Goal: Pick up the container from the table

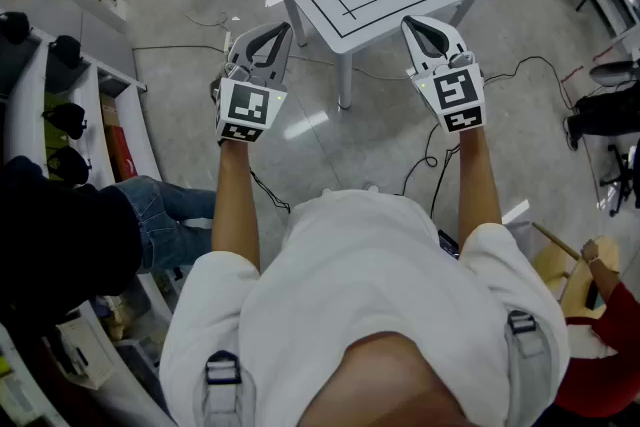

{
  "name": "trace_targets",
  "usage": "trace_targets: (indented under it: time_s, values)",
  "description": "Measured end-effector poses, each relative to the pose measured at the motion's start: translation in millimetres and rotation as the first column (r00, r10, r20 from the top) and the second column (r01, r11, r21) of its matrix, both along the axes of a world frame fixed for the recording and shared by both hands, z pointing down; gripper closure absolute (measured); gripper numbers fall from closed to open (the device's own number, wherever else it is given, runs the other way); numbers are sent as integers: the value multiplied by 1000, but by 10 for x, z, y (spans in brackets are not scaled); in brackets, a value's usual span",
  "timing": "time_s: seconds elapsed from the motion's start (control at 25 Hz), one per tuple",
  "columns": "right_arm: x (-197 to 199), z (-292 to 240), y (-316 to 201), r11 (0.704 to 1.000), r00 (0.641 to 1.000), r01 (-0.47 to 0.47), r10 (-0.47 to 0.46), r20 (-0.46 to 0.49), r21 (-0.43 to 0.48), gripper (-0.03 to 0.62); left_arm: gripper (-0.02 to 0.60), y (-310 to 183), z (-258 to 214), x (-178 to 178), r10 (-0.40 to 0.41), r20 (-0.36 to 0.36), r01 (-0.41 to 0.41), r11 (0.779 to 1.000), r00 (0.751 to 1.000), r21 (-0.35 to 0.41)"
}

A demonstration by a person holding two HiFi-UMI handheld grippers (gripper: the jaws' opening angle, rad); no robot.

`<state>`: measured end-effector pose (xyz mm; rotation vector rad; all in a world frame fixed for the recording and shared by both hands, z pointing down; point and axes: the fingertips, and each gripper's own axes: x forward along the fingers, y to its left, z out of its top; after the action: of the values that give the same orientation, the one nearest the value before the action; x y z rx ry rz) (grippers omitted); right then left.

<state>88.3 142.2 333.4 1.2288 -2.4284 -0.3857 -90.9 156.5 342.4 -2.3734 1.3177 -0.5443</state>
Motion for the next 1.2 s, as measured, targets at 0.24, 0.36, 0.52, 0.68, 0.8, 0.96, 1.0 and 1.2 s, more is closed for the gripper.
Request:
trace_targets:
  time_s: [0.24, 0.36, 0.52, 0.68, 0.8, 0.96, 1.0, 1.2]
  values:
    - [98, 109, -84, 1000, 1000, 13, -13, -19, -9, 580, 563, -95, 31, 115, 1, 12, -1, 1000, 1000, -11]
    - [153, 115, -153, 1000, 1000, 25, -25, 5, -12, 579, 563, -150, 46, 168, -8, 11, 9, 1000, 1000, -15]
    - [282, 102, -259, 999, 999, 40, -40, 17, -10, 579, 563, -241, 58, 260, -32, 11, 32, 999, 999, -13]
    - [406, 109, -396, 997, 997, 71, -71, 25, -15, 580, 563, -341, 98, 379, -60, 1, 60, 998, 998, -17]
    - [454, 152, -543, 995, 995, 97, -96, 16, -24, 580, 563, -470, 145, 457, -71, 5, 71, 997, 997, -23]
    - [501, 233, -785, 995, 996, 92, -92, 12, -40, 579, 563, -746, 171, 504, -67, 3, 68, 997, 998, -28]
    - [515, 260, -879, 996, 996, 84, -84, 11, -41, 579, 563, -856, 179, 502, -64, 2, 64, 998, 998, -26]
    - [403, 399, -1519, 996, 998, 65, -65, 7, -53, 579, 563, -1564, 240, 305, -63, 1, 63, 998, 998, -15]
